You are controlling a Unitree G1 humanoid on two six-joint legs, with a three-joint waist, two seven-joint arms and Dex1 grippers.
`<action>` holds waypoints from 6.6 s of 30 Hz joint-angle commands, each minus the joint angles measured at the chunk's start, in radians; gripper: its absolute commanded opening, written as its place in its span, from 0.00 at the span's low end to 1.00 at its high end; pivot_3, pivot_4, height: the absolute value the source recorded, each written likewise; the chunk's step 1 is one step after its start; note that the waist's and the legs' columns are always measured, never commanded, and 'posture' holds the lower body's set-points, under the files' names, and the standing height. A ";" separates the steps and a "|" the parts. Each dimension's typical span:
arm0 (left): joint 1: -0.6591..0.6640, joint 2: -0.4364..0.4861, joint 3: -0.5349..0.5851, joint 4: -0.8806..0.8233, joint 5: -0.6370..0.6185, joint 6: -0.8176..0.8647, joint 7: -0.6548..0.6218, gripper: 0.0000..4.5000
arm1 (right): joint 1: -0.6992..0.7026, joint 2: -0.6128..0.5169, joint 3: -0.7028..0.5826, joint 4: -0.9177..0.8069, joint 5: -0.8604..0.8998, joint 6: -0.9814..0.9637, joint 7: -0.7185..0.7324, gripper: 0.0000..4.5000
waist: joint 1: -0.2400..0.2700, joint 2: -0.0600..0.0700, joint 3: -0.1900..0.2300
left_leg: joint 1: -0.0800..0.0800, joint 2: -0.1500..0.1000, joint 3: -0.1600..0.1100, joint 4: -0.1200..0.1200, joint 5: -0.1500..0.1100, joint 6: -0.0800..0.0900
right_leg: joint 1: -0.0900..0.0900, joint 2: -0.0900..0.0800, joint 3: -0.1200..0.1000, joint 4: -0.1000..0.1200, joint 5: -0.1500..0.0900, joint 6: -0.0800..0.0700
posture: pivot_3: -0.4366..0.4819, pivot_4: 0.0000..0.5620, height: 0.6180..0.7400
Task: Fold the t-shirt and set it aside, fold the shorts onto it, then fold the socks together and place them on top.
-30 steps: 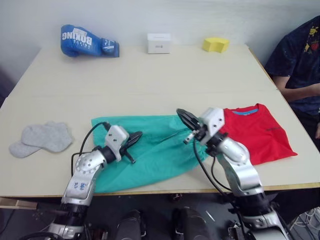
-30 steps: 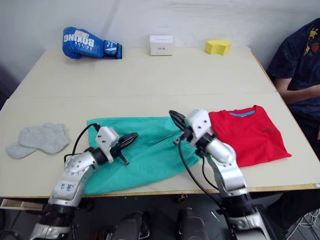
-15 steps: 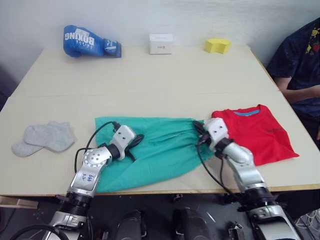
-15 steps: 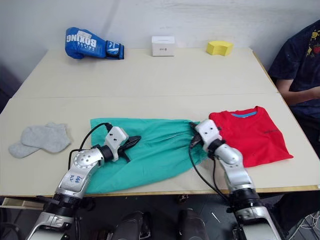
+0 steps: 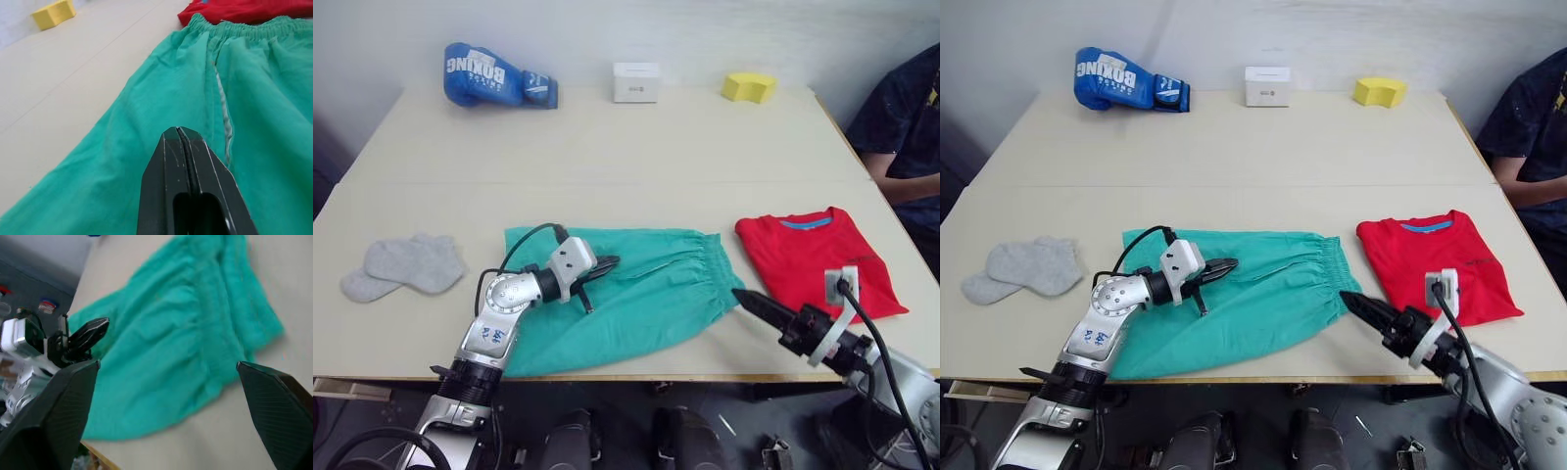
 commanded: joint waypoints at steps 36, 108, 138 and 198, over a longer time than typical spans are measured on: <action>-0.010 -0.021 -0.019 -0.039 0.018 0.126 0.000 0.00 | -0.295 0.578 0.209 0.059 -0.780 -0.479 0.015 0.00 | -0.014 -0.008 -0.003 | 0.002 0.007 -0.002 -0.012 0.003 -0.016 | -0.004 0.017 0.009 -0.010 0.006 -0.008 | 0.48 0.27 1.00; 0.031 0.098 -0.082 -0.123 -0.064 0.393 -0.042 0.00 | -1.068 0.385 0.469 1.239 -1.520 -1.012 1.093 0.01 | -0.047 -0.006 0.003 | 0.005 0.008 0.003 -0.006 0.012 -0.019 | -0.006 0.018 0.012 0.000 0.006 -0.008 | 0.48 0.27 1.00; 0.008 0.070 0.007 -0.005 -0.026 0.352 0.063 0.00 | -0.648 0.254 0.532 0.584 -1.466 -0.701 1.240 0.01 | -0.042 -0.005 0.003 | 0.008 0.008 -0.002 -0.008 0.010 -0.024 | -0.005 0.017 0.010 0.008 0.004 -0.013 | 0.48 0.27 1.00; 0.276 0.202 0.304 -0.615 -0.601 0.478 -0.174 0.96 | -1.028 -0.608 0.416 0.636 -1.118 0.196 1.467 0.00 | -0.034 -0.006 0.006 | -0.010 0.008 -0.002 -0.006 0.009 -0.014 | -0.020 0.019 0.008 0.001 0.004 -0.015 | 0.48 0.27 1.00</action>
